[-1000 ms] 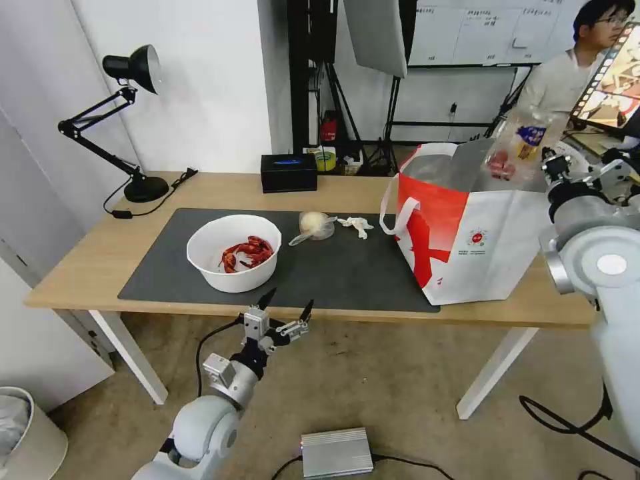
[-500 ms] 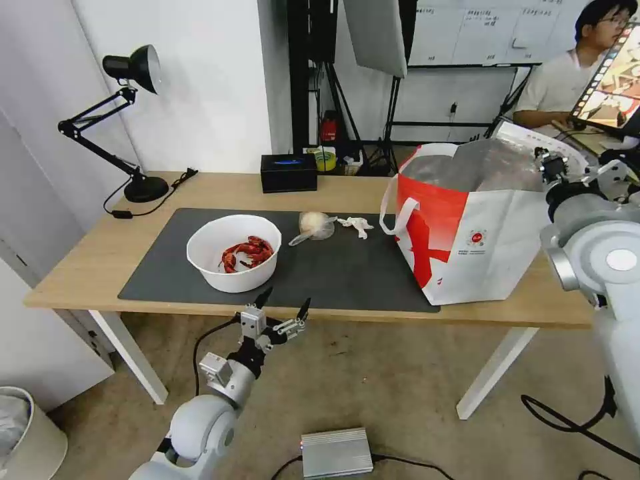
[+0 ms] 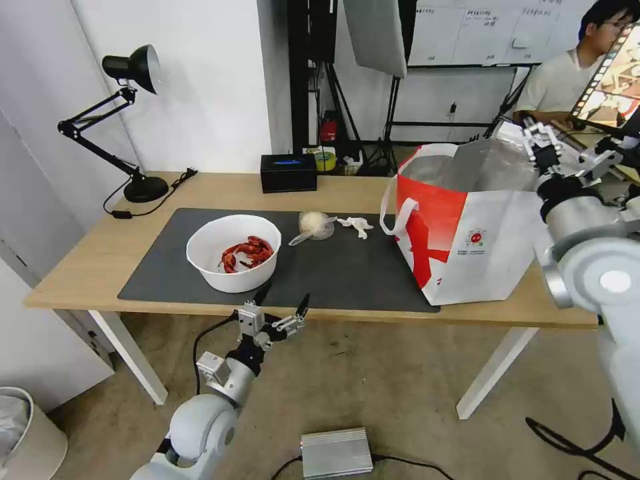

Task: Pick up the trash from the table and place it into the takeout bag.

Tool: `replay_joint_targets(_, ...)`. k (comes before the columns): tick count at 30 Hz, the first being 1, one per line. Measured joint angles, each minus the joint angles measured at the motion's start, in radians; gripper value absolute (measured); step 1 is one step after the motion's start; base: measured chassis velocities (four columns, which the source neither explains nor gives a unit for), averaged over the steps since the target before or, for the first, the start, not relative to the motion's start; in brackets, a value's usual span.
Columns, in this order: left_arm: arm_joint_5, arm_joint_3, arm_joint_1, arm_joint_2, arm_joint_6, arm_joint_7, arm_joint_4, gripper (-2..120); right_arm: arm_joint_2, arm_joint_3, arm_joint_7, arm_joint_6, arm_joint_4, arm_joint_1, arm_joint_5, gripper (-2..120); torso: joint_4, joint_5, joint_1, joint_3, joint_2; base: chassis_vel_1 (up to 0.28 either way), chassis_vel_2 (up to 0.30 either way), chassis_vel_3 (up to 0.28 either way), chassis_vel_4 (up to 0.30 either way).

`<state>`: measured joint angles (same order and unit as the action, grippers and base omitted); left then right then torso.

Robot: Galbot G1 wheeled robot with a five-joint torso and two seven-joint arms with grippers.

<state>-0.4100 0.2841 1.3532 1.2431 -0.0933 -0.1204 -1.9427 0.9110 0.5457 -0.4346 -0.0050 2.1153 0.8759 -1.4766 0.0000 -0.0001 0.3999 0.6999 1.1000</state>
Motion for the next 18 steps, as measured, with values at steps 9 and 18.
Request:
replay_joint_targets(9, -0.001, 0.03, 0.025, 0.028, -0.006, -0.003, -0.033, 100, 0.034, -0.139, 0.287, 0.022, 0.04, 0.107, 0.235, 100, -0.0002, -0.0001, 0.0, 0.0, 0.0, 0.0, 0.0, 0.0, 0.0)
replay_joint_targets(18, 0.0, 0.087, 0.062, 0.034, -0.013, -0.003, -0.055, 100, 0.158, -0.38, 0.355, 0.044, -0.155, 0.099, 0.494, 100, 0.0, 0.0, 0.0, 0.0, 0.0, 0.0, 0.0, 0.0, 0.0)
